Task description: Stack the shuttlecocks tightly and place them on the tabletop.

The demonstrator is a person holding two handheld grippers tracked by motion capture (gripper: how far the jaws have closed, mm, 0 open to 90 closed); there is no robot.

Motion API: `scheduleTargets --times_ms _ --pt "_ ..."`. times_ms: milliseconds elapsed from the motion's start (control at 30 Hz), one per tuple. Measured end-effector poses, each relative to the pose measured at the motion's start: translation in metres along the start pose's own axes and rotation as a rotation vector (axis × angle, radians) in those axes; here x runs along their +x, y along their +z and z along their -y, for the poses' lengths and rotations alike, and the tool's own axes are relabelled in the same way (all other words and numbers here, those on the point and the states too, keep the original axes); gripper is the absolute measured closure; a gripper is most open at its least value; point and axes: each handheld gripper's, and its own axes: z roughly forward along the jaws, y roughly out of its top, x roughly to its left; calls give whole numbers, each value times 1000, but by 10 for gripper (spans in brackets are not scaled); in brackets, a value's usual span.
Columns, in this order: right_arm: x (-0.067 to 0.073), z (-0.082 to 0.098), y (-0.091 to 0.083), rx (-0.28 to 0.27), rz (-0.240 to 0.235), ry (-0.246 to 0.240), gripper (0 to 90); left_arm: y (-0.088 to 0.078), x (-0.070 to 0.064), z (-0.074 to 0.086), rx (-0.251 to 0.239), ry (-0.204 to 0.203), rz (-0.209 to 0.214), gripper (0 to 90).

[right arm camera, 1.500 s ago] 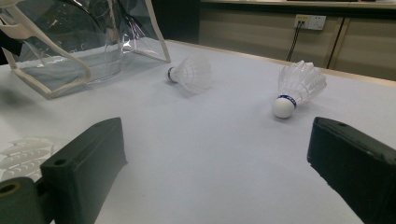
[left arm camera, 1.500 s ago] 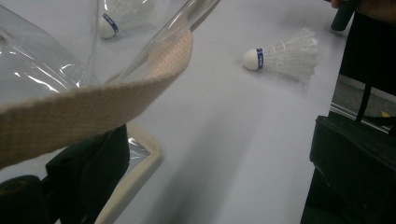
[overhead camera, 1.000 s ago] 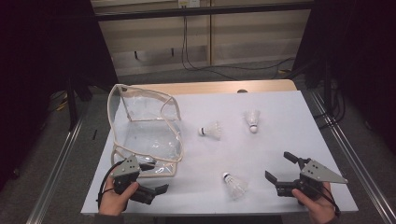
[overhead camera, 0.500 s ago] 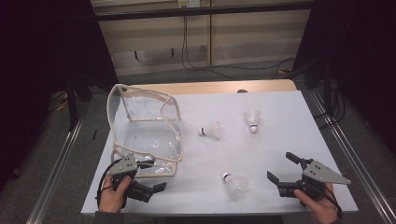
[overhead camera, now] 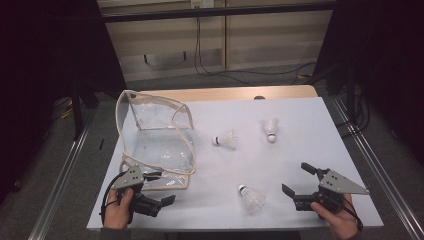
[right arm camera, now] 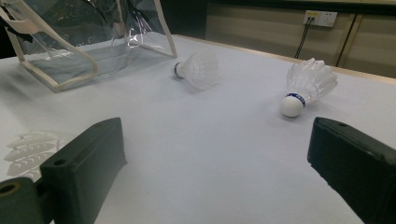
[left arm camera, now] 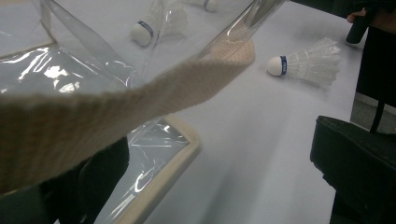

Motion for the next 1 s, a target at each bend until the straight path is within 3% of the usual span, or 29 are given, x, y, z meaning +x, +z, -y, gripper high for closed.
scheduleTargets --times_ms 500,800,1000 --pt "5 -2 11 32 -43 -29 26 -1 0 2 3 -6 -15 41" --pt "10 -3 18 65 -98 -50 22 -1 0 2 1 -2 -17 40" --pt "11 -3 20 77 -100 -58 27 -1 0 2 7 4 -23 39"
